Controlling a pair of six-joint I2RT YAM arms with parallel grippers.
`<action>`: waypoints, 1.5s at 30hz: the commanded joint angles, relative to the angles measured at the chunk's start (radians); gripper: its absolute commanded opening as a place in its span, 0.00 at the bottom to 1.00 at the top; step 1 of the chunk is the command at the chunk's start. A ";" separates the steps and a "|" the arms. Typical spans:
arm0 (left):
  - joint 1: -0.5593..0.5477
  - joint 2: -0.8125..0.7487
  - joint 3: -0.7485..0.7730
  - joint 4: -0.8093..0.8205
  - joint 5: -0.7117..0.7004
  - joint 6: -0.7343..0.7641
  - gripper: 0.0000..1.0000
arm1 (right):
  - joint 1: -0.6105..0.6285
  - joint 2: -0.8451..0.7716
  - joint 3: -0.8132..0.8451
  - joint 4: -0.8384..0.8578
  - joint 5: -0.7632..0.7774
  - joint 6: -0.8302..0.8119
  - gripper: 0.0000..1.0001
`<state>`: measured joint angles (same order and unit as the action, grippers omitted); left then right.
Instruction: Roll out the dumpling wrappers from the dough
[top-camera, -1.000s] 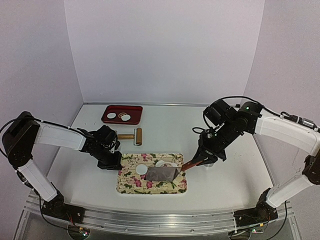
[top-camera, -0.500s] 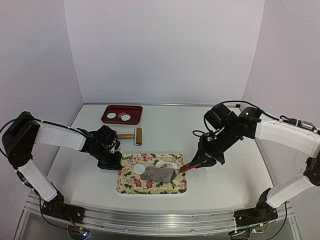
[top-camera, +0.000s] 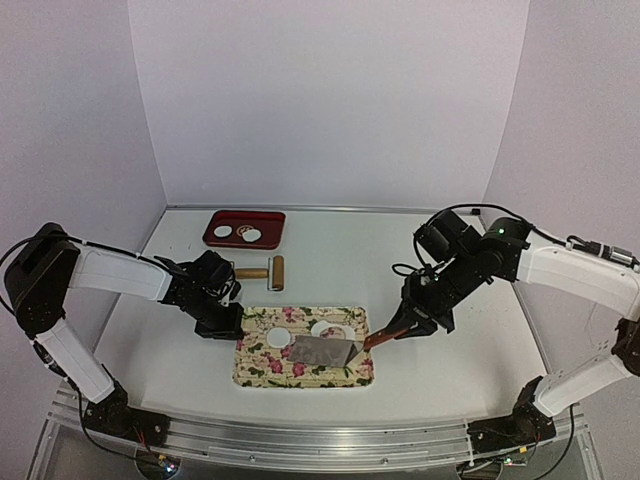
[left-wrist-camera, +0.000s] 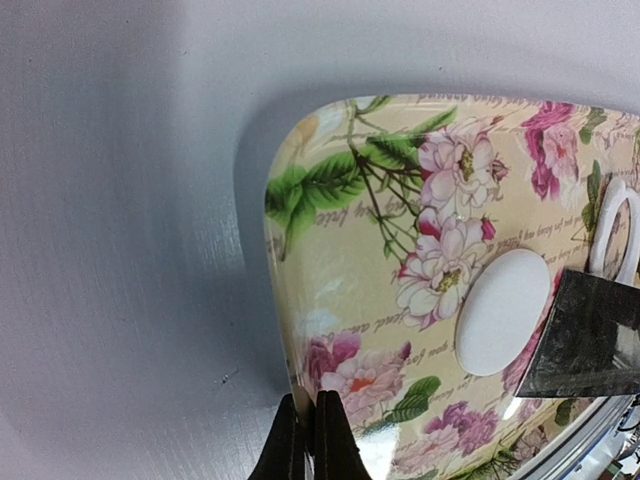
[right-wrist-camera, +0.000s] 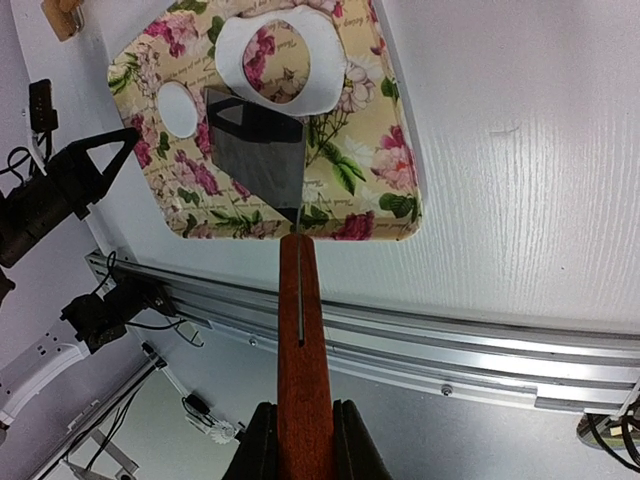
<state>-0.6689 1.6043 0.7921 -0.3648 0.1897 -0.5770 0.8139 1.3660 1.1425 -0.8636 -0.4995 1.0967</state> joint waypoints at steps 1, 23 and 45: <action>0.000 -0.008 0.013 0.006 -0.026 0.024 0.00 | -0.008 0.071 0.001 -0.143 0.153 0.009 0.00; 0.000 0.012 0.018 0.027 0.000 0.017 0.00 | -0.007 0.065 -0.084 0.026 0.154 0.105 0.00; 0.000 0.031 0.044 0.035 0.017 0.016 0.00 | -0.007 0.093 -0.130 0.174 0.140 0.081 0.00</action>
<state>-0.6621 1.6132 0.7994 -0.3517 0.1810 -0.5735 0.8120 1.4113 1.0470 -0.5993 -0.4935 1.1641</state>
